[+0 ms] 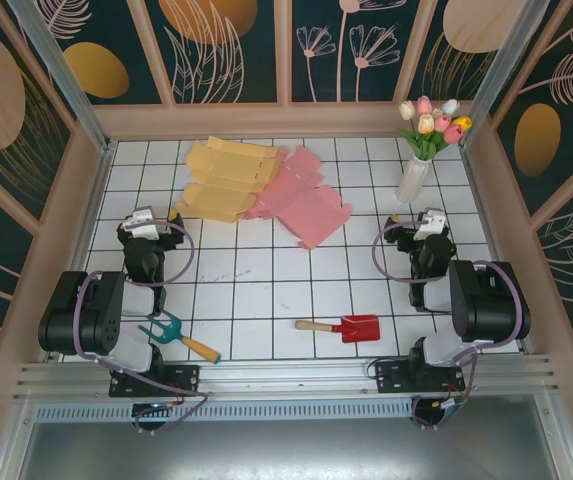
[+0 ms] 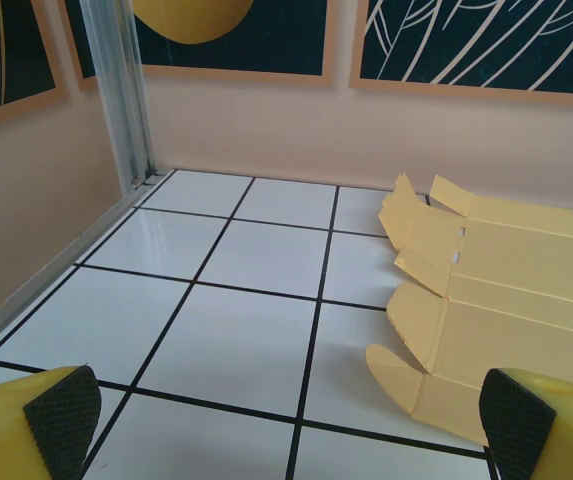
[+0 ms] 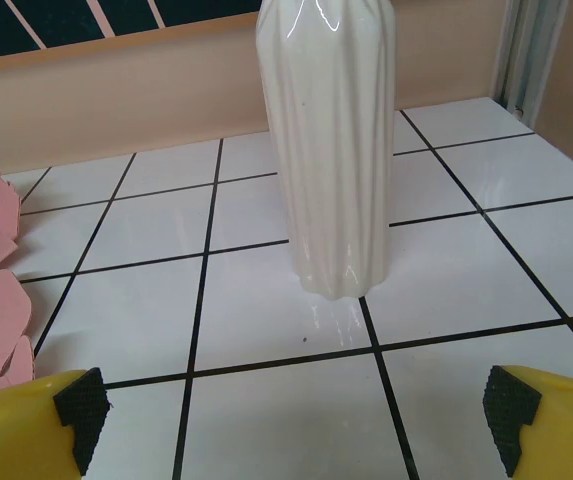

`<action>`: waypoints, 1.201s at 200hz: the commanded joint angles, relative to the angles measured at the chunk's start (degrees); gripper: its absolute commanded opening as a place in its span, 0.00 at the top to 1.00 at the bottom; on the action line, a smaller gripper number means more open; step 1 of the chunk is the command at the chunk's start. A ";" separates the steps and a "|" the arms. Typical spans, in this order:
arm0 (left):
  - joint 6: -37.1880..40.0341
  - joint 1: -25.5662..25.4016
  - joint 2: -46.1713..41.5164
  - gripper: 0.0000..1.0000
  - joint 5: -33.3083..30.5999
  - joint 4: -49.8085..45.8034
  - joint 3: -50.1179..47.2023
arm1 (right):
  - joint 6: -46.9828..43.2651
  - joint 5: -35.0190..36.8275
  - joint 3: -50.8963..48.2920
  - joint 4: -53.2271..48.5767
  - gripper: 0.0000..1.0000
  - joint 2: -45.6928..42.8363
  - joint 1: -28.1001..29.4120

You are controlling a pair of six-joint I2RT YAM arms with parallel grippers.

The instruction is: Fold the paper box

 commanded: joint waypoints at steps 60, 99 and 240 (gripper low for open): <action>0.58 -0.16 -0.07 0.01 1.27 1.25 -0.03 | -0.68 -0.94 0.95 1.00 0.01 -0.30 -0.25; 0.40 0.09 -0.07 0.01 1.93 0.83 0.30 | -0.66 -0.94 0.95 0.99 0.01 -0.25 -0.31; -1.77 -0.94 -9.43 0.01 -6.70 -12.14 2.97 | -0.70 -1.14 1.08 1.11 0.01 -0.40 -0.39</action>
